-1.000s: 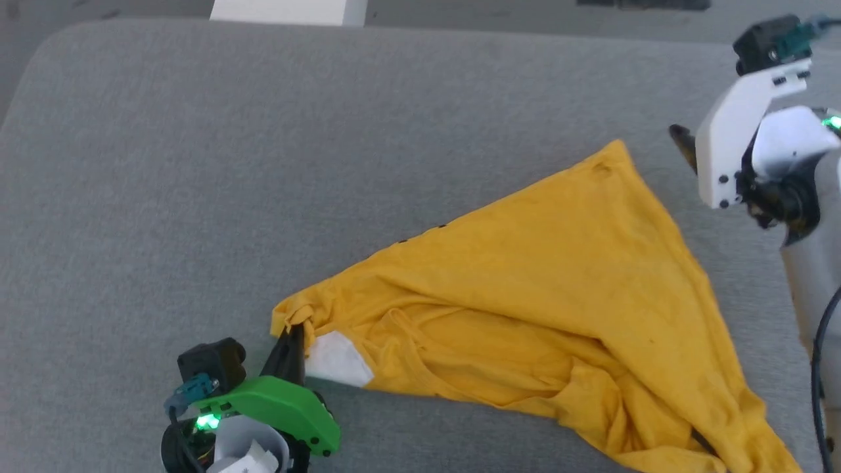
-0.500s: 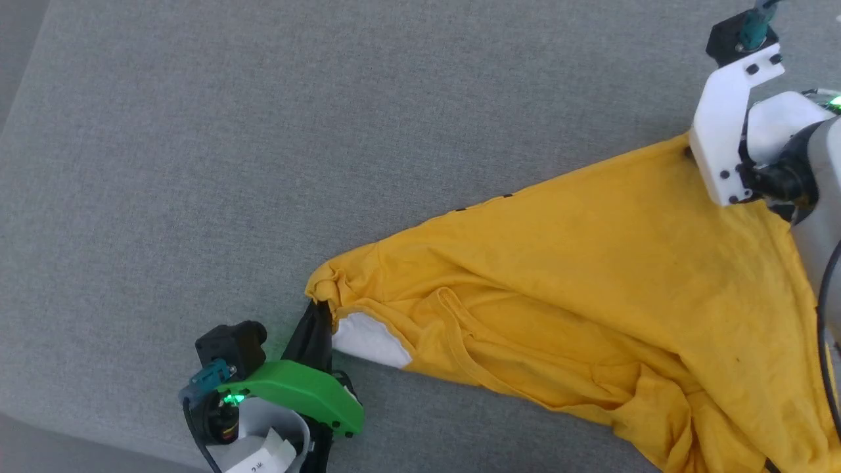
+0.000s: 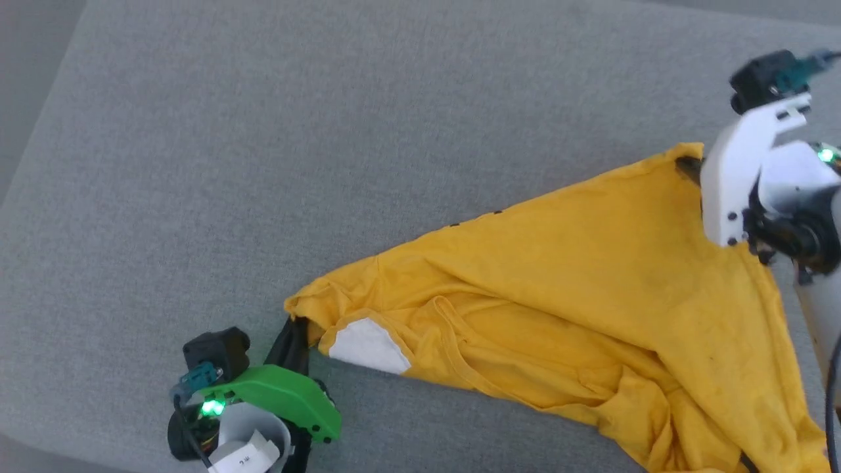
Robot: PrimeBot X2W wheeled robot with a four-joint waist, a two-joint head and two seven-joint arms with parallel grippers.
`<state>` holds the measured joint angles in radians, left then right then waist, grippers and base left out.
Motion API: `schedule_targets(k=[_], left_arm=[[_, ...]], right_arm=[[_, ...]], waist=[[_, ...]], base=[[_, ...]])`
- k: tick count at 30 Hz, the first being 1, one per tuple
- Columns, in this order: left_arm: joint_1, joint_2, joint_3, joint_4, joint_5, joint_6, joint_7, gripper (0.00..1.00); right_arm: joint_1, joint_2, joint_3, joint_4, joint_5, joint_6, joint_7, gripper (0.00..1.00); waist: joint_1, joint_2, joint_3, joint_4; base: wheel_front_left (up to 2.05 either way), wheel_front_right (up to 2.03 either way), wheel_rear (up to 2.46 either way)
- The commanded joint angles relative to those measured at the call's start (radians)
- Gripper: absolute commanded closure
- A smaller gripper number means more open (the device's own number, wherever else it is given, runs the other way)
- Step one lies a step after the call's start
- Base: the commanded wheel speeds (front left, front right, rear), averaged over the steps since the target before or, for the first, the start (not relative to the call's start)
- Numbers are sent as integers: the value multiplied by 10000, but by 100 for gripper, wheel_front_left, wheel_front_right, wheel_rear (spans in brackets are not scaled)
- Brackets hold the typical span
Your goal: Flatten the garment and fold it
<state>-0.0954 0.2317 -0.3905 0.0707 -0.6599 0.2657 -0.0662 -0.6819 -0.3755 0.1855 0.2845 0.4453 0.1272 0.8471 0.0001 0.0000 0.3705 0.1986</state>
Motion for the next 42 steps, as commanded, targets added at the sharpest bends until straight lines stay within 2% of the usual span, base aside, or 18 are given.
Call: schedule_targets(k=[1,4,9,14,17,20,23,27,33,36,39,42], left_arm=[[181,114,59,66,-66,49,44,100],[512,231,78,22,-142,110,145,100],[1075,385,116,-225,-251,264,277,100],[1530,457,176,-411,-422,311,309,100],[1715,395,224,-540,-741,-48,153,100],[1801,360,484,-601,-1121,-377,-96,100],[1464,562,774,-664,-1368,-714,-127,100],[195,1078,911,-751,-1425,-1319,267,100],[-3316,1983,935,71,-1187,-2012,1629,100],[-5145,2250,873,654,-919,-2148,2227,100],[-7039,2382,859,1366,-661,-2076,2824,100],[-8690,2546,852,2000,-282,-1982,3133,100]], right_arm=[[480,14,-216,-343,274,35,-166,100],[2002,-54,-801,-1523,848,35,-212,100],[4802,370,-2202,-3325,1538,35,236,100],[7264,1340,-2944,-4594,1905,35,967,100],[8126,1836,-3126,-4922,2021,35,1279,100],[8345,2116,-3047,-5130,2229,35,1412,100],[7851,2129,-2942,-5190,2337,35,1420,100],[6311,1557,-2468,-4908,2357,35,1447,100],[2723,750,-2005,-3572,2290,35,1634,100],[1123,624,-1966,-2959,2257,35,1757,100],[-505,339,-1639,-2513,2030,35,1841,100],[-1930,319,-1465,-1969,1771,35,1824,100]], waist=[[-1,0,-1313,-828],[-1,0,-1974,-1189],[-1,0,-2648,-1719],[-1,0,-3044,-2153],[-1,0,-3309,-2308],[-1,0,-3519,-2386],[-1,0,-3694,-2431],[-1,0,-3706,-2465],[-1,0,-3352,-2394],[-1,0,-3036,-2330],[-1,0,-2532,-2321],[-1,0,-1964,-2404]], base=[[0,0,0],[0,0,0],[0,0,0],[0,0,0],[0,0,0],[0,0,0],[0,0,0],[0,0,0],[0,0,0],[0,0,0],[0,0,0],[0,0,0]])
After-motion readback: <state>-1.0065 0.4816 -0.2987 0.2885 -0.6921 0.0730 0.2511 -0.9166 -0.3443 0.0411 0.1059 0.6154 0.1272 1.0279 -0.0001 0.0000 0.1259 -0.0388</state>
